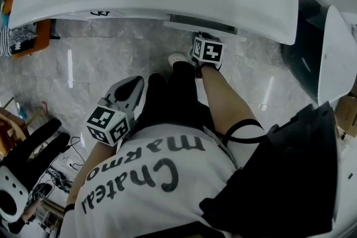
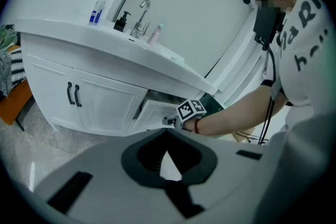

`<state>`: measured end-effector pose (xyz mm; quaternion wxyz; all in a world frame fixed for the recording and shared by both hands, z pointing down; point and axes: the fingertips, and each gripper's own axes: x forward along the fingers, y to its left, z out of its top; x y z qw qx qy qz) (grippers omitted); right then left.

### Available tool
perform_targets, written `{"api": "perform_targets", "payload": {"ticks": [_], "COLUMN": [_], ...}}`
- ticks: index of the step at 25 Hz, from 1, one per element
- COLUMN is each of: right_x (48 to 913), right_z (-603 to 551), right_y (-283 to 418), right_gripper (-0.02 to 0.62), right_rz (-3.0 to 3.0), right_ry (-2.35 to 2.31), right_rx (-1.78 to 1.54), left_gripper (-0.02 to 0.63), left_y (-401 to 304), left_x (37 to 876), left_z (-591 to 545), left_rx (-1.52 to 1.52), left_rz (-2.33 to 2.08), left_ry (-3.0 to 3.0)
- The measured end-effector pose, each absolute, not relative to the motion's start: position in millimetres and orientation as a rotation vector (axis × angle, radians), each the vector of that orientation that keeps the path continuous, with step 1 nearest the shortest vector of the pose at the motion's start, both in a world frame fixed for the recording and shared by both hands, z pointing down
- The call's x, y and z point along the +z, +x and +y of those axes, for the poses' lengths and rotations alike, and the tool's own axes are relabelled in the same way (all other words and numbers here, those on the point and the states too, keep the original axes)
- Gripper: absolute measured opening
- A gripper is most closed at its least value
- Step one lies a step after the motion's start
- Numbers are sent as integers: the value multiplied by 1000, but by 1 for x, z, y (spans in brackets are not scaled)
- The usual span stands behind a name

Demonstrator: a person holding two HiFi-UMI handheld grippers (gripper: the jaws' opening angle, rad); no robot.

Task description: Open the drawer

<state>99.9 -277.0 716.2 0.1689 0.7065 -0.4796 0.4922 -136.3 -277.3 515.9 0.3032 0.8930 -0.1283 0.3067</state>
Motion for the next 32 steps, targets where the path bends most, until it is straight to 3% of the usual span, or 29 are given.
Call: {"api": "perform_targets", "payload": {"ticks": [32], "right_x": [724], "right_z": [-231], "right_y": [56], "right_gripper": [142], "right_rz": [-1369], "right_ry": [2015], "right_rx": [1417], "left_gripper": [5], "left_y": [-159], "left_x": [530], "left_z": [-254], "left_rx": [903], "left_rz": [-204], "left_ry": [2398]}}
